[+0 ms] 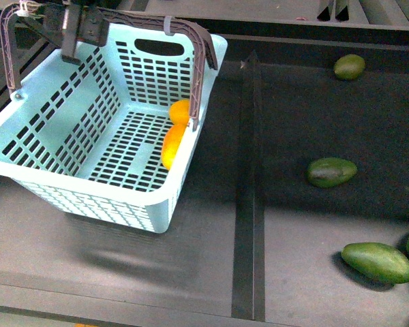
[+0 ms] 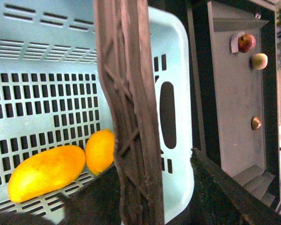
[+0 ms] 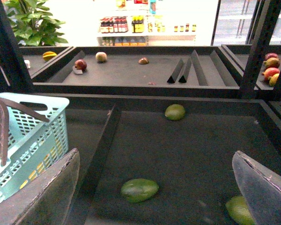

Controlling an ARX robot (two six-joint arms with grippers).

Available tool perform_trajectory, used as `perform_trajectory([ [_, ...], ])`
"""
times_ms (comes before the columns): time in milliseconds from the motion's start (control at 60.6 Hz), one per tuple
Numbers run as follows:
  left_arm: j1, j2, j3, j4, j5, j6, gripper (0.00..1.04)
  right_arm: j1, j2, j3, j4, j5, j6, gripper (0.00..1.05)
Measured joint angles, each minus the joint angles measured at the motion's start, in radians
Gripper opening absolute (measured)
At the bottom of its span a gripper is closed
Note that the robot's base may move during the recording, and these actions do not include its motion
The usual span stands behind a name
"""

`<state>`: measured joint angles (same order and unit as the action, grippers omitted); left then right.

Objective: Pick lemon and mango into basket

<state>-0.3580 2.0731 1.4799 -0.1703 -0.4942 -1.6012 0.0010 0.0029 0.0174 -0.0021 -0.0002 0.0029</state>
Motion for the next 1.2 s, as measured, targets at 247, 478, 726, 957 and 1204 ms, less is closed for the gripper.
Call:
perform_trajectory([
  [247,-0.048,-0.243,-0.151,-0.216,-0.116,-0.098,0.97,0.0,0.0,0.0,0.0,0.0,0.0,0.96],
  [478,0.031,-0.388,-0.675,0.83,0.19,0.848,0.65,0.0,0.0,0.0,0.0,0.002,0.0,0.96],
  [726,0.143,-0.637,-1.041,1.168,0.288,1.523,0.17,0.0,0.0,0.0,0.0,0.002,0.0,0.96],
  [957,0.23,-0.867,-1.262,1.153,0.369,1.583,0.04,0.0,0.0,0.0,0.0,0.002,0.0,0.96],
  [1204,0.308,-1.033,-1.407,1.12,0.47,1.587,0.04,0.0,0.0,0.0,0.0,0.002,0.0,0.96],
])
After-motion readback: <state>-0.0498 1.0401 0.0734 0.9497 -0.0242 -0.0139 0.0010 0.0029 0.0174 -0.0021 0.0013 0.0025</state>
